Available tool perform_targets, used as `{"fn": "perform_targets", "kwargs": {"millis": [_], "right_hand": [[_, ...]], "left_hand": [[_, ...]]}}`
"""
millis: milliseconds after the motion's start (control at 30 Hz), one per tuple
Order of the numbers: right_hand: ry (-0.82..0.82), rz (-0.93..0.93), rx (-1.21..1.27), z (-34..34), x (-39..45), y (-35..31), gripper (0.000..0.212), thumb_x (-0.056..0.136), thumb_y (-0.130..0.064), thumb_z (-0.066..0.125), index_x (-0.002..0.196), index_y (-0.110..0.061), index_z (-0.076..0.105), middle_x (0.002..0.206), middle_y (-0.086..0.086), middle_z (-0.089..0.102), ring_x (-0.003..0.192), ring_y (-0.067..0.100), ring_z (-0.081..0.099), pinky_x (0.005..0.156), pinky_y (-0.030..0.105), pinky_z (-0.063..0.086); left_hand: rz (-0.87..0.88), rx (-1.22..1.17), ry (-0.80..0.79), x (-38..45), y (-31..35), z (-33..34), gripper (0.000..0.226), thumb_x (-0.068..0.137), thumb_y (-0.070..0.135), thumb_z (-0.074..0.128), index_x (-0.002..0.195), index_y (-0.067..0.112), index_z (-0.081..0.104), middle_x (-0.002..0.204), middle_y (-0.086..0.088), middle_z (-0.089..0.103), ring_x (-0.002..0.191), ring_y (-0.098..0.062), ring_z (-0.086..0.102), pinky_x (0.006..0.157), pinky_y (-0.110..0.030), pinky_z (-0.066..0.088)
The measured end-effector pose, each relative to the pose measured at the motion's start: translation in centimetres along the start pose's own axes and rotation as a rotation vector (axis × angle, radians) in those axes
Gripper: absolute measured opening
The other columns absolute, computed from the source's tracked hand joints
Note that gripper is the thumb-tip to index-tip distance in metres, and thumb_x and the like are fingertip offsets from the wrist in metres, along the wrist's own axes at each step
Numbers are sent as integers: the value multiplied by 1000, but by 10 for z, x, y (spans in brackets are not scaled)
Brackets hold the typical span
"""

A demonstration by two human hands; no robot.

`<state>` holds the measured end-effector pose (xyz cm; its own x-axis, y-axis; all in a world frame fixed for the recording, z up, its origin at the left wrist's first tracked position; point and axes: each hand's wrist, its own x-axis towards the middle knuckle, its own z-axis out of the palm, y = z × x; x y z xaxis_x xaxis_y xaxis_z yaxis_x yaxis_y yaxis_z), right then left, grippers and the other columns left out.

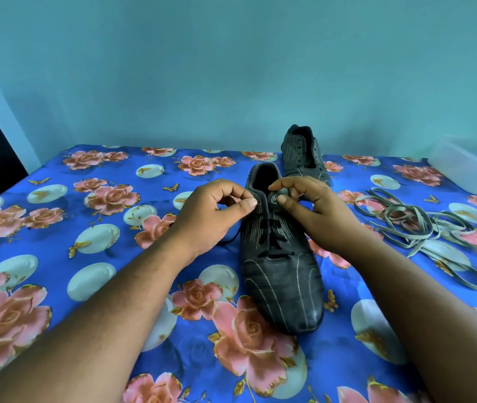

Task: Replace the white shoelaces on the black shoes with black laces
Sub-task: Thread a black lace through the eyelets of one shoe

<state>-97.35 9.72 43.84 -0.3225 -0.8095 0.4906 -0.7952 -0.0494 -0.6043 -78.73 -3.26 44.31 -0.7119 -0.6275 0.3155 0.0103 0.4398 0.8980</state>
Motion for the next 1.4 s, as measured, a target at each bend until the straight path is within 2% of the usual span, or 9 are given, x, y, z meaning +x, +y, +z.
{"fn": "perform_targets", "kwargs": {"millis": [167,300,467,600,800,933,1100,1267,1400], "right_hand": [[-24,34,35,-3,0,0,22,93,-46,56,113,-45,65,85,-11,49,99,24,55,95,39,46],[-45,46,50,-5,-1,-1,21,95,-41,58,114,-39,66,86,-9,49,98,23,56,94,38,46],[-51,40,70,-7,-1,-4,17,99,-26,63,114,-33,68,87,0,50,95,24,56,91,40,48],[-56,49,76,-7,-2,-7,17,99,-23,64,114,-31,68,89,8,51,94,25,56,90,40,48],[-48,44,64,-7,-2,-9,17,98,-24,65,114,-30,68,88,5,50,91,22,55,87,40,48],[-55,45,66,-8,-2,-10,17,99,-23,64,115,-29,68,88,2,50,94,23,56,89,40,48],[-59,50,78,-8,-2,-10,17,99,-24,64,114,-30,68,88,5,51,95,26,57,91,45,48],[-61,47,65,-10,-3,-11,18,99,-23,64,115,-29,68,89,6,52,95,25,58,90,44,48],[-56,44,61,-9,-3,-10,17,99,-24,64,114,-32,68,86,-1,49,93,24,57,89,43,49]], "left_hand": [[-144,-102,-10,2,-1,-8,7,96,26,69,92,21,72,99,1,75,78,-7,58,67,-29,51],[-155,-193,198,6,3,-17,17,98,20,63,82,22,69,75,8,70,72,-9,63,60,-20,51],[-230,-109,344,7,-3,-23,13,98,37,63,99,26,69,91,12,67,74,-7,59,51,-21,45],[65,90,144,5,-12,-15,14,98,35,67,111,35,68,118,13,64,92,0,55,82,-29,54],[44,114,-11,0,-13,-4,4,94,33,72,95,30,70,110,20,65,107,-6,60,97,-49,54],[-79,-23,43,0,-10,-8,4,95,30,71,94,26,70,96,13,64,72,-7,57,76,-39,61],[-251,-8,300,8,-12,-25,13,97,44,64,94,31,67,102,-1,68,69,-24,61,41,-25,45],[-231,151,544,17,-28,-40,18,92,50,62,96,32,63,93,16,60,86,-13,67,76,-47,58],[-16,402,376,12,-28,-29,47,83,71,54,113,37,65,117,25,53,127,-17,47,91,-61,51]]}}
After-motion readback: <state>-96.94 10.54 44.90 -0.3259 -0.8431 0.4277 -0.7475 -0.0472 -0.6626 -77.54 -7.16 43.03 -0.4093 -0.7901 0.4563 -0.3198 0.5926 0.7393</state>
